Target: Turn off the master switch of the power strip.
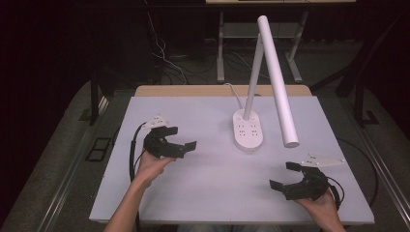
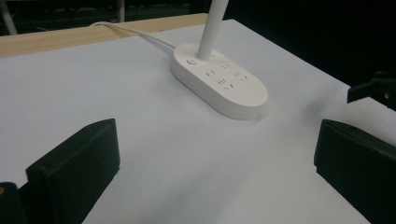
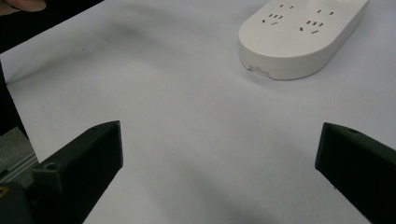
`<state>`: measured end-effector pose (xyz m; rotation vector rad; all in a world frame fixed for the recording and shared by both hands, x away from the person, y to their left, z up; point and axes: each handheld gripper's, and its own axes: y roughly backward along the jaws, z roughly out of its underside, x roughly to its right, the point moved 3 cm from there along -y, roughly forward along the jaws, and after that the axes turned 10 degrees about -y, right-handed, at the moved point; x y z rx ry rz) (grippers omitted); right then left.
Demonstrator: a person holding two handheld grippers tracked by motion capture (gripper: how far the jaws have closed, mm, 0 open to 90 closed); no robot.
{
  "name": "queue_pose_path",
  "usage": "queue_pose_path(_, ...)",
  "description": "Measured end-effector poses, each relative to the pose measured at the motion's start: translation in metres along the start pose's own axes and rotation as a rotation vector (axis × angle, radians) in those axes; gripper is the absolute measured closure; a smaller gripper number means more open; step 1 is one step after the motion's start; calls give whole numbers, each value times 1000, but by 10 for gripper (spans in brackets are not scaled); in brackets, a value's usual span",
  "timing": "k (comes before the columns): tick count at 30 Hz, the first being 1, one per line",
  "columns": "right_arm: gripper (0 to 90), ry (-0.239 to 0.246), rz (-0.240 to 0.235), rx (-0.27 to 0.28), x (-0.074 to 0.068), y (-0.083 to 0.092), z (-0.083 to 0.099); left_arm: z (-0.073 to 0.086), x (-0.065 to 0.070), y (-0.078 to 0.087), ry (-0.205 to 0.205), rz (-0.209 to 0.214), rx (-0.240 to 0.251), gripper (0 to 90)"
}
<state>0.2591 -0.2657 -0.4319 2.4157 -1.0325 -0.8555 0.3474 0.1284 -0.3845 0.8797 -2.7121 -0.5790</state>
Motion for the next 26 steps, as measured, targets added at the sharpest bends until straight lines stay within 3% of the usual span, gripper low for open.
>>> queue_pose_path(15,4,3,6,2,-1,0,0,42,22,29,7,-28,13,0)
queue_pose_path(26,4,2,-6,-19,-4,-3,2,65,37,38,-14,-38,-20,0)
